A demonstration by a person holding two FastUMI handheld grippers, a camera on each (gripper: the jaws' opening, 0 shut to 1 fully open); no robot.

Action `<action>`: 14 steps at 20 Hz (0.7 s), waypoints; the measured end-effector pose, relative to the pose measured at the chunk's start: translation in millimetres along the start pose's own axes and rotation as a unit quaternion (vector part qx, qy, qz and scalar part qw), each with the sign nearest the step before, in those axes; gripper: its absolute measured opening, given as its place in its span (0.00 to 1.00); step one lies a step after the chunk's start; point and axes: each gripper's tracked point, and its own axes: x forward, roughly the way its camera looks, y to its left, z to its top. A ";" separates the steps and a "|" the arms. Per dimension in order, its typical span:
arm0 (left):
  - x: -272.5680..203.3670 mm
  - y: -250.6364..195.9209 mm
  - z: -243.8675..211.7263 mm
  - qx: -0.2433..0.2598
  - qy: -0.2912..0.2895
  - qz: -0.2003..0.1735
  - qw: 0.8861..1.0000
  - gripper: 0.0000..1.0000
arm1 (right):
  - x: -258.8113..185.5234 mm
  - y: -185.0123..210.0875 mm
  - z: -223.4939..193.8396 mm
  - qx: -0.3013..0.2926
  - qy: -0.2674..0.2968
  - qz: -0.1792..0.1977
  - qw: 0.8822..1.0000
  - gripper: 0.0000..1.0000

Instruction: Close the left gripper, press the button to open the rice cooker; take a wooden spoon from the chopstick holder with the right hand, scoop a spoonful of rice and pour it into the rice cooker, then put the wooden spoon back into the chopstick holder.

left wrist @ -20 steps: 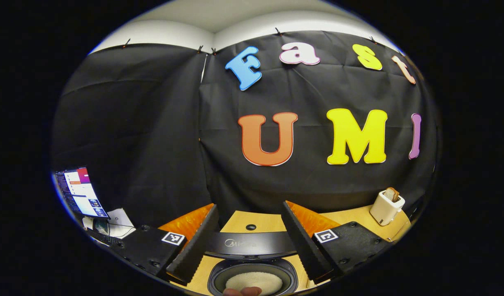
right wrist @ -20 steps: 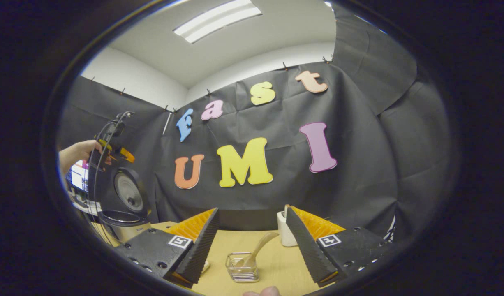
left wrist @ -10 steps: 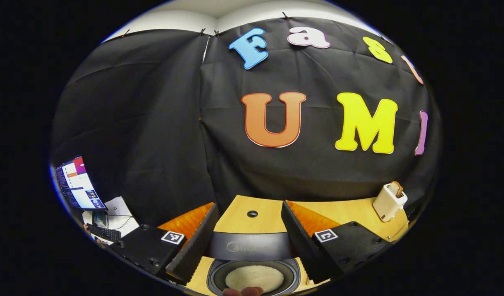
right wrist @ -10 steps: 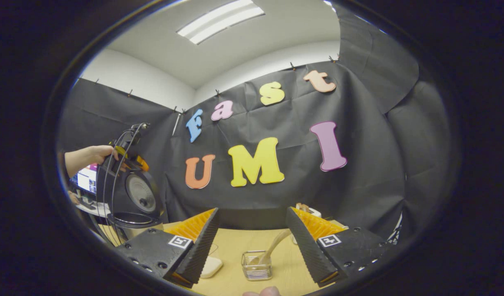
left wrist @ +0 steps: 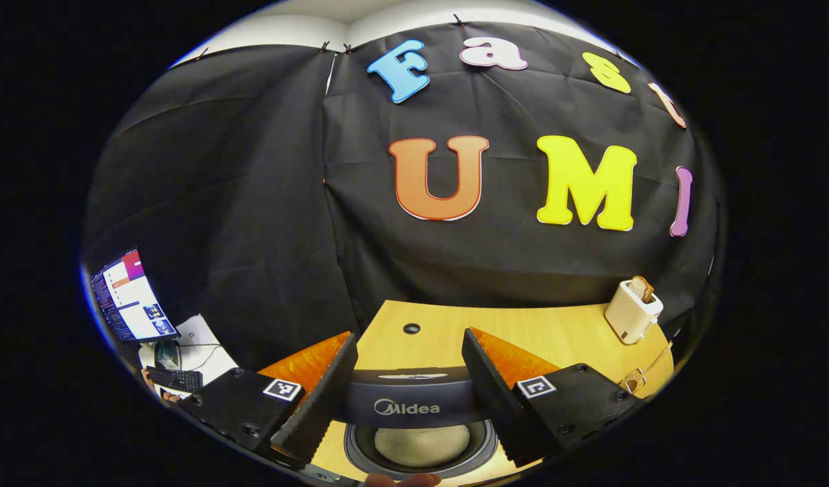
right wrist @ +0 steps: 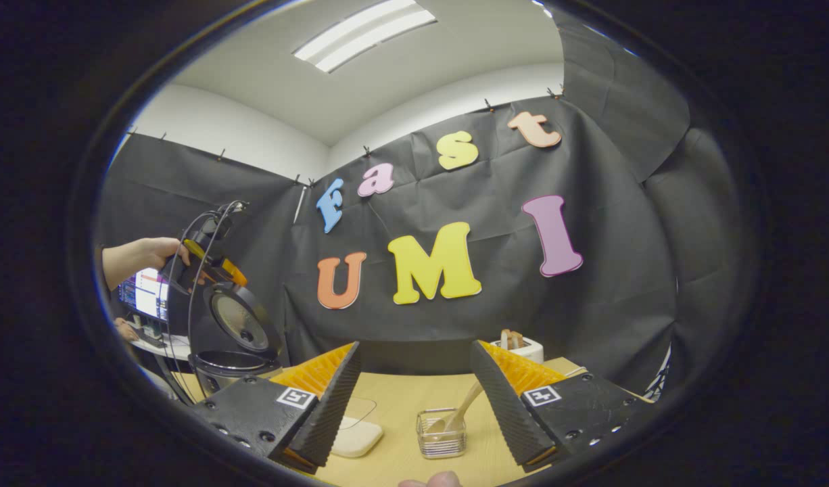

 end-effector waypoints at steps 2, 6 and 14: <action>-11.6 -1.2 -17.8 0.002 0.006 -0.008 1.000 1.00 | -4.6 2.8 2.3 -0.005 -0.003 0.001 1.000 0.95; -32.2 -5.1 -63.1 0.000 0.026 -0.012 1.000 1.00 | -9.7 8.9 5.8 -0.003 -0.008 0.007 1.000 0.95; -44.9 -8.0 -120.2 0.000 0.033 -0.007 0.999 1.00 | -16.0 23.3 -4.1 -0.009 0.004 0.017 1.000 0.95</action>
